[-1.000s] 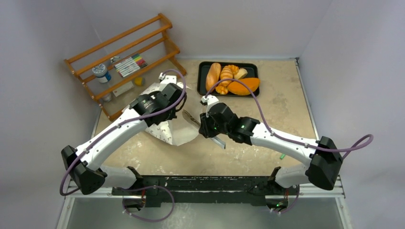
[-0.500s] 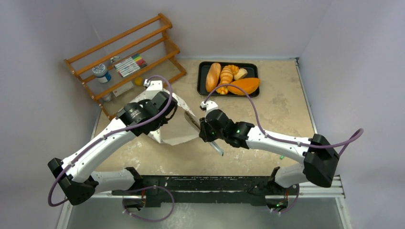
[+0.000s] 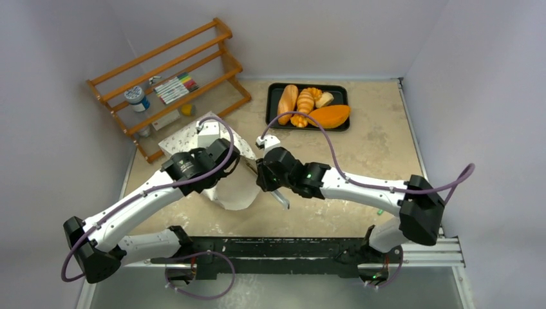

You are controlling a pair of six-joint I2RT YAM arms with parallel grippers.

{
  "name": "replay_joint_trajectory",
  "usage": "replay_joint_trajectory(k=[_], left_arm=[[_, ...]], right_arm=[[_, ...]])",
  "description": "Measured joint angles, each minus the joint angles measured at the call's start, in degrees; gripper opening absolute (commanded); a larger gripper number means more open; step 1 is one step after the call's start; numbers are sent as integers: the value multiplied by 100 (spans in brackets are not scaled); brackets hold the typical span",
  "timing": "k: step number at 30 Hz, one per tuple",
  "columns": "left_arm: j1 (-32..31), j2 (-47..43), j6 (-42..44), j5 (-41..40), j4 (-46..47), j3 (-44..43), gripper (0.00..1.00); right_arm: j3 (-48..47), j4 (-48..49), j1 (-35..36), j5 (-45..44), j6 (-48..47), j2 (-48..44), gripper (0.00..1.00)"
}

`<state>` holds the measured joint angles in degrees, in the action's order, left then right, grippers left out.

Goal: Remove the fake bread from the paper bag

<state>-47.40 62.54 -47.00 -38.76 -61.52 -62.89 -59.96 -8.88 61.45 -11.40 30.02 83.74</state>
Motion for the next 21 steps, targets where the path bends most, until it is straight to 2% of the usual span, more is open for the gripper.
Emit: replay_joint_trajectory(k=[14,21], left_arm=[[-417,177,-201,-66,470,103,0],[-455,216,-352,-225,509,103,0]], right_arm=[[-299,713,306,170,15,1040,29],[-306,1038,315,33,129,1064,24]])
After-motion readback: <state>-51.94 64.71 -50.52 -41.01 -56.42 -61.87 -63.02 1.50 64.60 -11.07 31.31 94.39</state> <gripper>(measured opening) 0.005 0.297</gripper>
